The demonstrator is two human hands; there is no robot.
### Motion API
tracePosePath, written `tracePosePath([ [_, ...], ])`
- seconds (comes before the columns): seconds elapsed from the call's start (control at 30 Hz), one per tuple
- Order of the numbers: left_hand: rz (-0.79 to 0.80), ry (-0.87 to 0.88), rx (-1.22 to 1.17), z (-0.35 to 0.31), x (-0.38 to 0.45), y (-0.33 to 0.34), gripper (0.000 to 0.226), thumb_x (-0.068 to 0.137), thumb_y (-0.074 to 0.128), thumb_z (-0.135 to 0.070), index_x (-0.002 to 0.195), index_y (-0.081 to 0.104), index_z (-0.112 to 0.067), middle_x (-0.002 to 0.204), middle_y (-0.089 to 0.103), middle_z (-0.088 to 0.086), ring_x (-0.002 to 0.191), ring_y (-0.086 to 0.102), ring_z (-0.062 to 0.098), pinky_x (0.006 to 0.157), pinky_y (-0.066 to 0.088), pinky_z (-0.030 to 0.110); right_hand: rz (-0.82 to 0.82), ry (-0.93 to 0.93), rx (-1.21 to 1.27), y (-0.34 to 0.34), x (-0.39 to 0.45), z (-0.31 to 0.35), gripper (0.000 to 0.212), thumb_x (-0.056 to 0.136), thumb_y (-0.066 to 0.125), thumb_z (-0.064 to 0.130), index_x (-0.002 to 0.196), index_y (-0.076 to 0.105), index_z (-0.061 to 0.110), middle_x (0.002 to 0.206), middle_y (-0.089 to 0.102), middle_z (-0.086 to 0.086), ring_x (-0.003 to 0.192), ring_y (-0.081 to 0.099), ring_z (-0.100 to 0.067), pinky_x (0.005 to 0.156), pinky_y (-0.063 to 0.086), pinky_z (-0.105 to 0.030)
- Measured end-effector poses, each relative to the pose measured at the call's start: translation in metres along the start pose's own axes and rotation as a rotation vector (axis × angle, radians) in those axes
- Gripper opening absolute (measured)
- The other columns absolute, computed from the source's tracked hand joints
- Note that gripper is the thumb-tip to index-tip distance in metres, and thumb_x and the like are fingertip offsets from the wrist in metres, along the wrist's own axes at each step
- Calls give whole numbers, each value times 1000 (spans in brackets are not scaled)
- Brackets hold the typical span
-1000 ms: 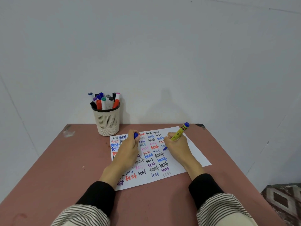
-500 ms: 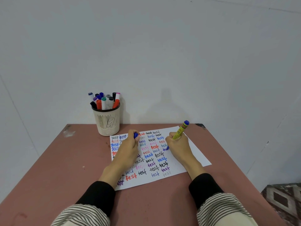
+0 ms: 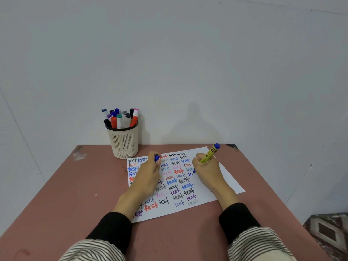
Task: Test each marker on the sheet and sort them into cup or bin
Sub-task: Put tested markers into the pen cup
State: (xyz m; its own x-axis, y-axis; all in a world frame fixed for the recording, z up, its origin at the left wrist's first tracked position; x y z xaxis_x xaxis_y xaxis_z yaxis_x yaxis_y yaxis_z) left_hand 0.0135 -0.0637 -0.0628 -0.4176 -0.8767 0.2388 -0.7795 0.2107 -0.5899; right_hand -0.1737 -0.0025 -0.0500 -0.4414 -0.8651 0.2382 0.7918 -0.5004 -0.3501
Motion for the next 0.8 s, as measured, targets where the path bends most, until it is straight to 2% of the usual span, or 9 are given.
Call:
tracePosePath([
  [0.17,-5,6,12,-1,0,0,13,106,30,-28,112,40,-23,62,43,-2,50,34,9,49,29,23,26,10,4,0,0,0,47,88,51,1,57,22,20,49,21,8,47,20,-7,52,23,-22],
  [0.23,-5,8,14,-1,0,0,13,106,30,-29,112,40,-23,62,43,-2,50,34,9,48,29,22,17,11,11,0,0,2,46,89,50,1,57,22,20,50,21,6,47,20,-7,59,19,-15],
  [0.27,-6,8,15,0,0,0,13,106,30,-29,111,40,-23,62,42,-2,49,34,9,48,28,22,11,10,11,-1,-1,2,46,89,49,0,57,22,19,51,22,5,48,20,-8,68,22,-4],
  [0.3,-7,7,13,0,0,0,13,106,30,-29,111,41,-23,61,42,-2,49,34,9,47,28,21,9,8,12,-1,-1,2,46,89,49,0,57,22,19,52,22,4,48,20,-8,72,11,-24],
  [0.33,-8,4,12,0,0,0,13,106,30,-29,111,41,-22,61,42,-3,49,34,8,47,28,20,10,6,10,-1,-1,2,46,89,49,0,57,22,19,51,22,4,47,20,-8,66,23,-3],
  [0.37,-9,2,12,0,0,0,14,106,30,-29,111,41,-22,61,42,-3,49,34,8,47,28,20,14,10,9,0,-1,2,46,89,50,0,57,22,20,50,22,6,47,20,-7,55,19,-11],
  [0.47,-11,5,7,0,0,0,14,106,30,-28,111,41,-22,60,42,-3,48,33,8,46,28,21,10,20,10,-1,-1,1,48,88,51,0,55,23,21,47,22,10,45,21,-5,48,22,-18],
  [0.67,-5,1,0,-1,0,-1,14,106,30,-29,111,41,-22,63,44,-2,50,35,9,48,30,22,-29,36,-6,-3,-2,1,46,92,51,8,58,22,20,50,22,9,45,21,-6,45,22,-15],
  [0.8,-3,1,3,-1,-1,-1,14,106,30,-30,112,40,-23,64,45,-3,50,35,8,47,30,19,-27,53,-36,-2,-2,3,44,87,49,3,58,22,20,51,23,6,50,22,-9,53,22,-25],
])
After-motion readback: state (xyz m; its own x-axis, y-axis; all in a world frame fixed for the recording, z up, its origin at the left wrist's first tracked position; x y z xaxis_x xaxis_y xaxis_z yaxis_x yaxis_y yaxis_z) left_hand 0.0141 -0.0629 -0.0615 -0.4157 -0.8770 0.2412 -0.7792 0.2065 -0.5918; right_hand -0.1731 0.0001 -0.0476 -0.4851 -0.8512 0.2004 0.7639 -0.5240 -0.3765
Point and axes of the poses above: each hand's wrist, its own x-axis towards the middle knuckle, its own y-axis out of the palm, z = x × y, the point moved 2 cm from there along x, towards the middle knuckle
